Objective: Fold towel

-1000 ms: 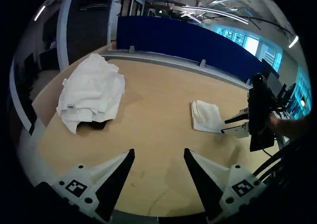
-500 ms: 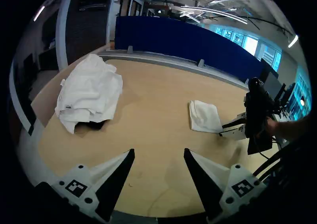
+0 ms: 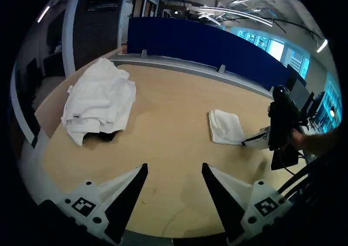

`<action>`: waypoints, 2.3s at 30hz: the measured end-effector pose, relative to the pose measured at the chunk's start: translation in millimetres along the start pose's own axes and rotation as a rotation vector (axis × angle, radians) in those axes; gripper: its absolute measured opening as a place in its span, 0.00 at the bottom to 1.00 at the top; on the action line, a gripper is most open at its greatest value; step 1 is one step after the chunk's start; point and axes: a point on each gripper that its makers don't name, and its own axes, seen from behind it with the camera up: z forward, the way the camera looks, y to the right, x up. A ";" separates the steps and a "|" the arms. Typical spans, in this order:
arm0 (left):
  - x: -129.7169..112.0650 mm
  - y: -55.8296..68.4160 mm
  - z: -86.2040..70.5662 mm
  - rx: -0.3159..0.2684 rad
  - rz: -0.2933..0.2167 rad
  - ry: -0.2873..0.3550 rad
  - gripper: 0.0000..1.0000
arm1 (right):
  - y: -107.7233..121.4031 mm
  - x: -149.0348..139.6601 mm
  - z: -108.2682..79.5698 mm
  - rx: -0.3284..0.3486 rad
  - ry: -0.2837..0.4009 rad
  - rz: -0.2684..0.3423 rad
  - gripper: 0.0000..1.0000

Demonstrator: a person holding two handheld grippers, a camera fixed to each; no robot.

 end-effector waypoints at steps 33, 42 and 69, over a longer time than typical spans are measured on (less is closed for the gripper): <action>39.8 20.4 -2.3 -0.051 0.031 0.082 0.92 | 26.1 160.5 -116.7 -0.084 0.289 -0.099 0.03; 50.3 34.2 -3.8 -0.077 0.042 0.106 0.92 | 44.8 166.7 -143.3 -0.115 0.309 -0.095 0.03; 56.1 68.1 5.7 -0.095 0.066 0.091 0.92 | 153.5 88.3 -215.2 -0.170 0.265 -0.081 0.03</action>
